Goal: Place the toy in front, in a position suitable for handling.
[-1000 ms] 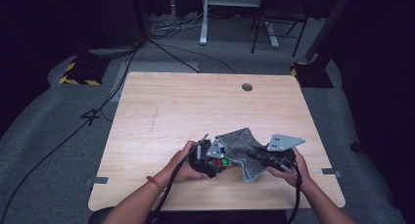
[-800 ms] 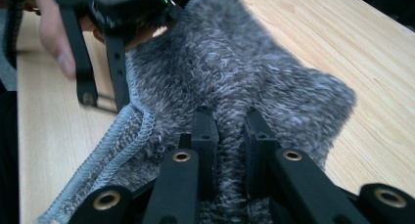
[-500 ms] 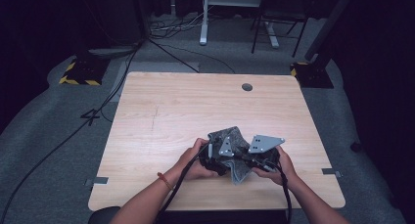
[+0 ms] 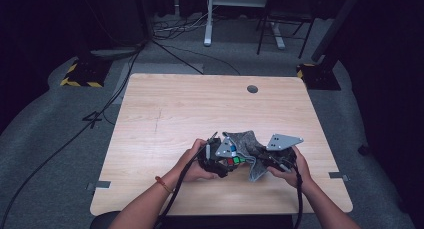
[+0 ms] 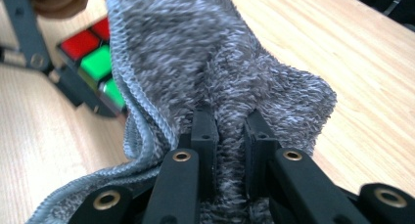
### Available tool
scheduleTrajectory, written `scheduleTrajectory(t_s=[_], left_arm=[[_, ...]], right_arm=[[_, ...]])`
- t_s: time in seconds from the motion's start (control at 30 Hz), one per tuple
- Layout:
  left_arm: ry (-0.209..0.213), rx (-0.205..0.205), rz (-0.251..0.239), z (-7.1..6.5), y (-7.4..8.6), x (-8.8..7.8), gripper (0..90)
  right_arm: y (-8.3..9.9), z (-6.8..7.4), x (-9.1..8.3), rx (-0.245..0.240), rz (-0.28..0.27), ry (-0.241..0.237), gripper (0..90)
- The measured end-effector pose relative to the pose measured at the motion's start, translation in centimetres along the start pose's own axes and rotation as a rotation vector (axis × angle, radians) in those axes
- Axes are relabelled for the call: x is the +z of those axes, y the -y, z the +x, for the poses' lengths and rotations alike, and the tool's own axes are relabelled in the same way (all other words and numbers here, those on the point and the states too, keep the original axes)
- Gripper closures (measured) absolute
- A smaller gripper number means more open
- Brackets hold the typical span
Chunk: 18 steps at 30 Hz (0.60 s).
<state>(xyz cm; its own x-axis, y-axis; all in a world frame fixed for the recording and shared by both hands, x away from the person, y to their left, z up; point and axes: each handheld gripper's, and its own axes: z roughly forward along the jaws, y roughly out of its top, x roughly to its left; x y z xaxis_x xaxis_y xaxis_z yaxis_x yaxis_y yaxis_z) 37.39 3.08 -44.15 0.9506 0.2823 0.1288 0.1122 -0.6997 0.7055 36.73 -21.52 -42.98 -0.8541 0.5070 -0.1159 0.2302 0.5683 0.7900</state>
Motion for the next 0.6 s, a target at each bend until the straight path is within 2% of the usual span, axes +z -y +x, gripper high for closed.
scheduleTrajectory(t_s=[0.1, 0.17, 0.27, 0.47, 0.5, 0.6], left_arm=[[-0.014, 0.008, -0.002, 0.1, 0.1, -0.4, 33.9], [-0.012, 0.006, -0.006, 0.3, 0.2, -0.6, 33.9], [-0.028, 0.012, 0.006, 0.3, 0.4, -0.7, 33.9], [-0.024, -0.005, 0.014, 0.3, 0.4, -0.4, 33.9], [-0.029, 0.013, 0.036, 0.0, 0.3, 0.1, 33.9], [-0.019, 0.024, 0.047, -0.4, 0.1, 0.6, 33.9]], right_arm=[[0.2, 0.6, 0.3, -0.004, -0.005, -0.063, 79.3], [0.2, 0.9, 0.3, -0.012, -0.015, -0.086, 79.4], [0.0, 1.3, -0.1, -0.031, -0.027, -0.094, 79.4], [-0.6, 1.5, -0.8, -0.039, -0.071, -0.079, 79.4], [-1.1, 1.7, -1.0, -0.057, -0.084, -0.074, 79.4], [-1.5, 2.1, -1.1, -0.07, -0.098, -0.084, 79.4]])
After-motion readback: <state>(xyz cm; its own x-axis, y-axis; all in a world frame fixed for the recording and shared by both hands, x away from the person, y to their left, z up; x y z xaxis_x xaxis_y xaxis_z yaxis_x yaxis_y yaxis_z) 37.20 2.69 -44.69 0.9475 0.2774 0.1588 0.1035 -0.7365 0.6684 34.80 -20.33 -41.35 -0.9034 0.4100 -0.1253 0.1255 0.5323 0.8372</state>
